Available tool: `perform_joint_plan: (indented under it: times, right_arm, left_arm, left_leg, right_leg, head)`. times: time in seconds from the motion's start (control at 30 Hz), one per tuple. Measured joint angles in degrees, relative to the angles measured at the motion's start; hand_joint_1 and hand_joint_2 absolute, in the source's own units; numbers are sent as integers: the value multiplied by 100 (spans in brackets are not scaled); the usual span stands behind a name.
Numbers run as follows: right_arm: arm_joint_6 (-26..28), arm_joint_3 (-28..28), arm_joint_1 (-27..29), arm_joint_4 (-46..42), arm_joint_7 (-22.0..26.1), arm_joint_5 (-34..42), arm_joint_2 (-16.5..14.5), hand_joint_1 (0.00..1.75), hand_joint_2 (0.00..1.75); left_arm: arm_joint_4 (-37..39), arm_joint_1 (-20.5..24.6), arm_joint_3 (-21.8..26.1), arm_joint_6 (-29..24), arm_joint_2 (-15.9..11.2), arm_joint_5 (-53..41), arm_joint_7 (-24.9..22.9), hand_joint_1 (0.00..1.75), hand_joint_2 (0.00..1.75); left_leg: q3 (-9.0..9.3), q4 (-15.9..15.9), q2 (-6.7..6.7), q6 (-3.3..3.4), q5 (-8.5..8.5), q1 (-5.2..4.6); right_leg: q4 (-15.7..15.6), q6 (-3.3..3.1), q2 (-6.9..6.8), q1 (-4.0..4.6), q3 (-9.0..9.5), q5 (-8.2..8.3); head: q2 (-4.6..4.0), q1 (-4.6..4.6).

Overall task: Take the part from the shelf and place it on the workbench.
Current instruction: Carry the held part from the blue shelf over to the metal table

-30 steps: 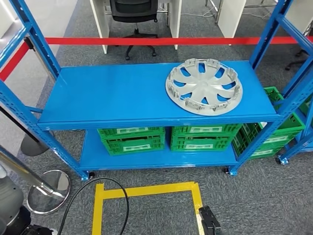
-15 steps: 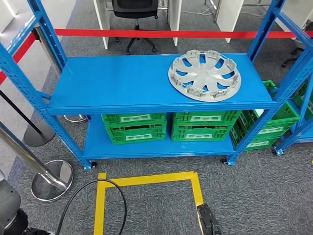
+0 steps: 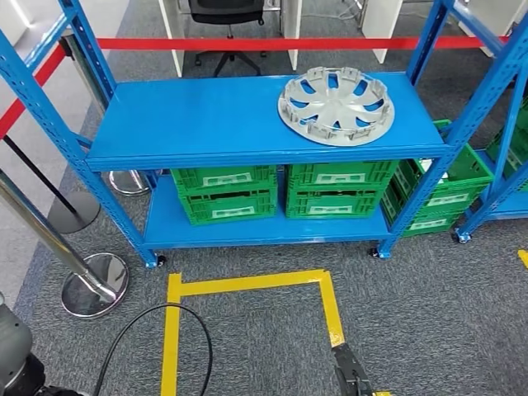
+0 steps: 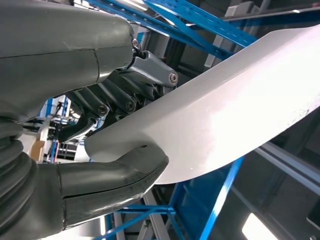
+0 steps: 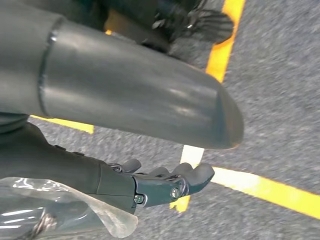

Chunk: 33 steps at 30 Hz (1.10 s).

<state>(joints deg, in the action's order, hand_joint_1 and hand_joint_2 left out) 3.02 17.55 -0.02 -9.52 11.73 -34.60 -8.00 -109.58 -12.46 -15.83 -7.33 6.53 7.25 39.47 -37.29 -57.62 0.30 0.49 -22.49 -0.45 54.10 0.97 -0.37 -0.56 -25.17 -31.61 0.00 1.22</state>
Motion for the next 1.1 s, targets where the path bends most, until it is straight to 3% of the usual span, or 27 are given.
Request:
perform_joint_plan:
  times: [0.03, 0.1, 0.13, 0.17, 0.2, 0.23, 0.3, 0.37, 0.4, 0.47, 0.5, 0.57, 0.63, 0.67, 0.7, 0.73, 0.77, 0.8, 0.83, 0.9, 0.93, 1.0, 1.03, 1.1]
  right_arm:
    - [-3, 3, 5, 1, -21, -1, 2, 0, 0]
    - [-11, 9, 2, 1, -44, -5, 7, 0, 0]
    - [-15, 10, 1, 1, -50, -13, 7, 0, 0]
    - [-19, 10, 2, 1, -55, -29, 7, 0, 0]
    - [-22, 10, 3, 1, -58, -54, 7, 0, 0]
    - [-21, 10, 4, 1, -60, -79, 7, 0, 0]
    - [-19, 9, 3, 1, -59, -125, 7, 0, 0]
    - [-10, 9, 2, 1, -58, -154, 5, 0, 0]
    - [-3, 9, 3, 1, -58, -163, 5, 0, 0]
    - [8, 9, 6, 2, -59, -170, 5, 0, 0]
    - [8, 9, 8, 3, -61, -166, 5, 0, 0]
    - [4, 9, 8, 5, -75, -152, 5, 0, 0]
    - [0, 8, 2, 5, -123, -170, 5, 0, 0]
    - [-1, 5, 2, 5, -156, -191, 5, 0, 0]
    - [-1, 0, 4, 5, -187, -217, 5, 0, 0]
    - [1, -5, 6, 5, -211, -238, 5, 0, 0]
    - [1, -10, 6, 5, -227, -258, 5, 0, 0]
    - [2, -13, 4, 4, -236, -275, 5, 0, 0]
    - [2, -16, 4, 4, -244, -287, 5, 0, 0]
    - [-6, -23, 6, 5, -263, -299, 2, 0, 0]
    - [-12, -26, 8, 7, -279, -302, 0, 0, 0]
    - [-21, -28, 10, 8, -306, -313, -3, 0, 0]
    - [-23, -28, 12, 8, -314, -321, -5, 0, 0]
    - [-27, -31, 21, 9, -317, -344, -9, 0, 0]
  left_arm:
    - [-2, -9, 2, -2, -3, -1, 0, 175, 175]
    - [-6, -20, 2, -4, -10, -1, 1, 175, 175]
    - [-7, -23, 3, -4, -15, -1, 1, 175, 175]
    - [-7, -26, 3, -4, -20, 3, 1, 175, 175]
    - [-7, -29, 3, -3, -24, 7, 1, 175, 175]
    - [-8, -30, 3, -2, -28, 10, 1, 175, 175]
    - [-13, -30, 3, 0, -33, 14, -1, 175, 175]
    - [-21, -31, 4, 1, -37, 15, -1, 175, 175]
    - [-25, -32, 6, 1, -39, 15, 0, 175, 175]
    - [-27, -36, 9, -1, -43, 16, 1, 175, 175]
    - [-27, -36, 9, -2, -43, 16, 1, 175, 175]
    - [-28, -38, 9, -7, -43, 28, 1, 175, 175]
    - [-29, -46, 12, -8, -43, 49, 1, 175, 175]
    - [-29, -50, 14, -6, -43, 54, 1, 175, 175]
    - [-29, -52, 15, -7, -43, 54, 1, 175, 175]
    - [-29, -53, 16, -8, -43, 51, 1, 175, 175]
    - [-29, -53, 16, -11, -43, 48, 1, 175, 175]
    - [-29, -53, 16, -17, -41, 46, 1, 175, 175]
    - [-31, -48, 15, -23, -37, 44, 1, 175, 175]
    - [-35, -38, 13, -34, -29, 37, 1, 175, 175]
    - [-38, -34, 13, -39, -27, 34, 1, 175, 175]
    - [-44, -44, 13, -53, -28, 32, 1, 175, 175]
    - [-49, -48, 14, -58, -29, 32, 1, 175, 175]
    - [-55, -50, 14, -64, -31, 32, 1, 175, 175]
  left_leg:
    - [-47, -157, -7, -40, -220, 12]
    - [-153, -781, -12, -110, -857, 48]
    - [-192, -1159, -12, -135, -1089, 63]
    - [-189, -1445, -12, -153, -1173, 73]
    - [-121, -1574, -12, -162, -1126, 82]
    - [35, -1490, -13, -161, -987, 89]
    - [575, -777, -21, -124, -757, 92]
    - [1027, -35, -34, -66, -781, 71]
    - [1105, 137, -40, -38, -824, 53]
    - [1073, 213, -30, 27, -758, 36]
    - [1033, 234, -19, 69, -696, 40]
    - [923, 267, 3, 150, -580, 63]
    - [775, 251, -7, 184, -493, 53]
    - [699, 246, -23, 183, -447, 48]
    - [627, 240, -40, 178, -394, 45]
    - [556, 231, -67, 166, -344, 44]
    - [493, 217, -100, 149, -302, 45]
    - [435, 190, -138, 129, -267, 47]
    - [376, 151, -182, 104, -238, 42]
    - [280, 77, -272, 45, -177, 31]
    - [236, 53, -321, 12, -139, 23]
    - [156, 7, -384, -46, -114, 25]
    - [95, -102, -354, -76, -198, 28]
    - [-128, -671, -215, -137, -574, 40]
  right_leg:
    - [-5, -43, -19, -11, -64, 66]
    - [5, -96, -42, -12, -202, 188]
    - [21, -101, -49, -10, -270, 247]
    - [50, -96, -53, -9, -350, 305]
    - [90, -88, -57, -9, -439, 357]
    - [137, -77, -61, -9, -534, 400]
    - [235, -49, -59, -7, -710, 464]
    - [298, 0, -53, 0, -823, 534]
    - [303, 35, -53, -5, -860, 582]
    - [288, 109, -50, -26, -908, 654]
    - [316, 141, -41, -34, -946, 599]
    - [668, 182, -11, -37, -1100, 201]
    - [1403, 204, 9, -35, -1316, -281]
    - [1732, 212, 12, -35, -1381, -368]
    - [1919, 218, 15, -35, -1381, -326]
    - [1919, 218, 22, -36, -1293, -176]
    - [1726, 212, 43, -38, -1118, 22]
    - [1357, 201, 125, -46, -855, 158]
    - [926, 190, 238, -56, -547, 191]
    - [282, 173, 404, -68, -132, 62]
    - [175, 162, 400, -64, -65, -5]
    - [150, 105, 286, -75, -105, -9]
    - [152, 66, 225, -82, -116, 11]
    - [148, 4, 85, -77, -136, 48]
  head:
    - [0, -8]
    - [0, -22]
    - [0, -25]
    - [0, -25]
    - [0, -25]
    - [0, -26]
    - [0, -25]
    - [0, -20]
    - [0, -20]
    - [0, -21]
    - [0, -19]
    - [0, 8]
    - [0, 33]
    - [0, 33]
    - [0, 33]
    - [0, 33]
    - [0, 32]
    - [0, 34]
    - [0, 31]
    - [0, 29]
    - [0, 25]
    - [0, 24]
    - [0, 8]
    - [0, -25]
